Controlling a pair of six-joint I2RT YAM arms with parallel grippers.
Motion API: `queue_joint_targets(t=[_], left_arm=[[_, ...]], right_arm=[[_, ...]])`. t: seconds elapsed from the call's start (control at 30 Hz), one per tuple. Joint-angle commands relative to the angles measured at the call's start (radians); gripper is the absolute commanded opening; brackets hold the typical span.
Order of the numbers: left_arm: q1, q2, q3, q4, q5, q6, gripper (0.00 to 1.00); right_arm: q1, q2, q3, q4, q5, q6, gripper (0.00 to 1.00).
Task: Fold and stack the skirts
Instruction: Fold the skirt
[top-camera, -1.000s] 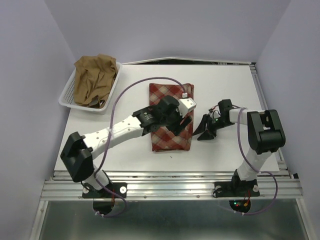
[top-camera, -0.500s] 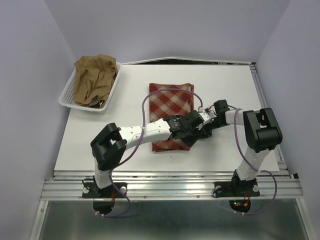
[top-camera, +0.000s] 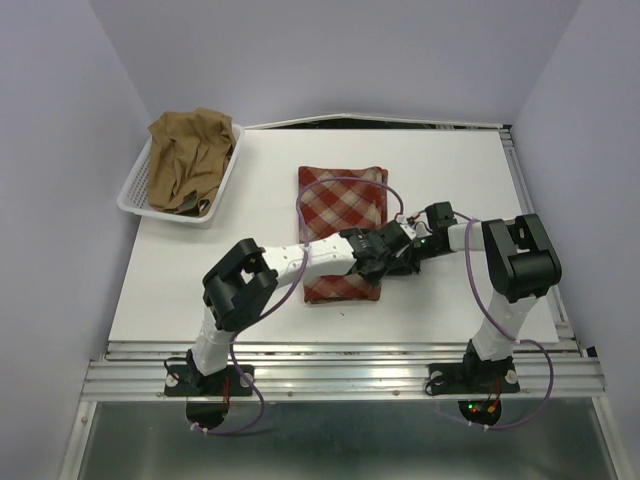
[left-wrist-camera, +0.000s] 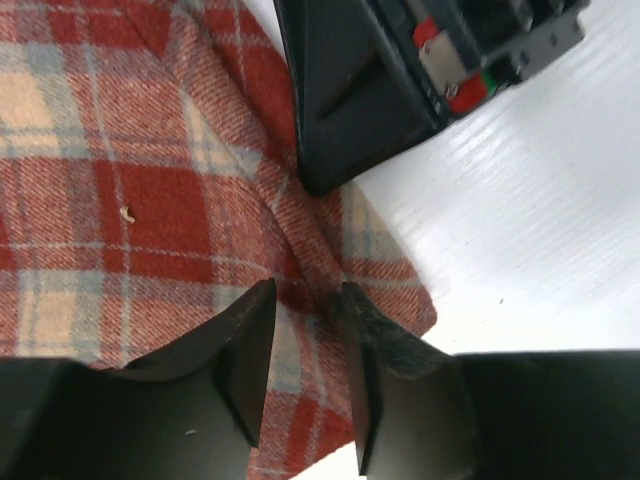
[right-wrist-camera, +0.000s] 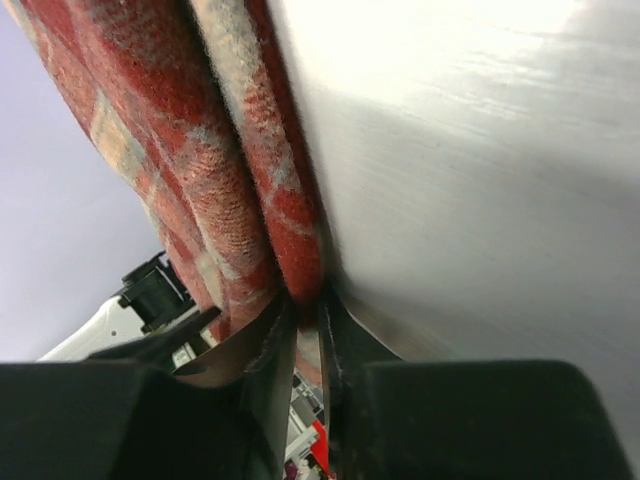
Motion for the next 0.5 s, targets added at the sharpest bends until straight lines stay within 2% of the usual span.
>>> queue_joint_targets(t=[0.0,0.07,0.1,0.13,0.2,0.47], left_arm=[[0.008,-0.003,0.066,-0.013,-0.005,-0.009,0.3],[0.008,-0.018,0.085,-0.023,0.014,-0.006,0.18],[0.008,-0.033,0.097,-0.022,0.028,-0.004,0.06],[0.008,-0.035,0.105,-0.023,0.034,-0.003,0.01],[0.006,-0.038,0.12,-0.037,0.048,-0.001,0.0],[0.003,-0.055,0.132,-0.034,0.083,0.0,0.0]], right_arm=[[0.012,0.042,-0.037,0.018,0.128,-0.015,0.17],[0.012,0.04,-0.039,0.025,0.125,-0.012,0.1],[0.012,0.041,-0.04,0.027,0.123,-0.012,0.08],[0.012,0.045,-0.041,0.028,0.123,-0.011,0.06],[0.012,0.048,-0.037,0.03,0.122,-0.009,0.01],[0.012,0.048,-0.036,0.03,0.112,-0.004,0.01]])
